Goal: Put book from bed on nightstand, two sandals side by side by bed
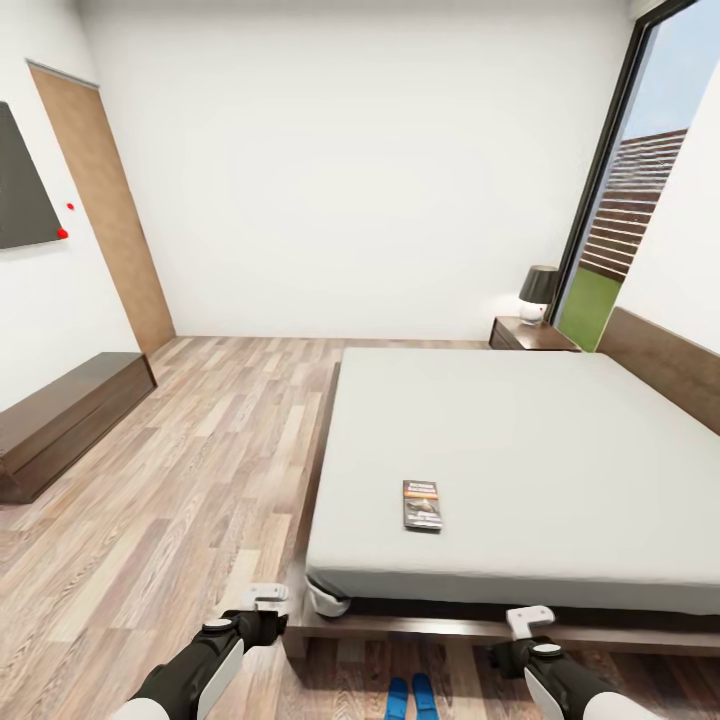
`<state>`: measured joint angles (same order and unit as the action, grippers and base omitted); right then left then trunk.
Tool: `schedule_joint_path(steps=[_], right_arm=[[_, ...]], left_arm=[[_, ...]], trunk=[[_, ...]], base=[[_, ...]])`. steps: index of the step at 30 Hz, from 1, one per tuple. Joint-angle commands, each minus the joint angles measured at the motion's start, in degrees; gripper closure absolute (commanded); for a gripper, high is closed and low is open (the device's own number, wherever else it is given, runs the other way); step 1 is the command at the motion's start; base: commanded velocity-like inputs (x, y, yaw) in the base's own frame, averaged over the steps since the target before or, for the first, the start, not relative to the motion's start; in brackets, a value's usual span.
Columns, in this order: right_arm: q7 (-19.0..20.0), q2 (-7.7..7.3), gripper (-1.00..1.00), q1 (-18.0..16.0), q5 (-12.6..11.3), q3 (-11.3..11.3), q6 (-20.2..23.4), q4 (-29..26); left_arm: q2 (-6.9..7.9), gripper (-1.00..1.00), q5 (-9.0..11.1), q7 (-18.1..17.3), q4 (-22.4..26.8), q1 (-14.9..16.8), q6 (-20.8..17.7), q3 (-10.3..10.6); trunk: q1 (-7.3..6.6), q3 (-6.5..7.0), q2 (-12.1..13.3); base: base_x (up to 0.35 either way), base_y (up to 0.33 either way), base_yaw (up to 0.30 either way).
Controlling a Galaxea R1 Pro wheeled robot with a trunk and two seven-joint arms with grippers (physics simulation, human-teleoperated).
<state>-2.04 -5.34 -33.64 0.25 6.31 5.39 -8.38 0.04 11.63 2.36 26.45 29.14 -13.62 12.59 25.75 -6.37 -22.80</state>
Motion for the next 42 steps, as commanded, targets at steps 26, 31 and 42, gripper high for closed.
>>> schedule_joint_path(steps=[26, 31, 42], right_arm=[[0.14, -0.38, -1.00, 1.48, 0.39, 0.65, -0.29, 0.02], [0.14, -0.38, -1.00, 1.48, 0.39, 0.65, -0.29, 0.02], [0.14, -0.38, -1.00, 1.48, 0.39, 0.65, -0.29, 0.02]], left_arm=[[0.18, -1.00, 0.41, 0.19, -0.77, 0.02, 1.42, 0.25], [0.18, -1.00, 0.41, 0.19, -0.77, 0.02, 1.42, 0.25], [0.18, -1.00, 0.41, 0.19, -0.77, 0.02, 1.42, 0.25]], trunk=[[0.03, -0.12, -0.12], [0.03, -0.12, -0.12], [0.03, -0.12, -0.12]], base=[[0.000, 0.128, -0.079], [0.000, 0.000, 0.000], [0.000, 0.000, 0.000]])
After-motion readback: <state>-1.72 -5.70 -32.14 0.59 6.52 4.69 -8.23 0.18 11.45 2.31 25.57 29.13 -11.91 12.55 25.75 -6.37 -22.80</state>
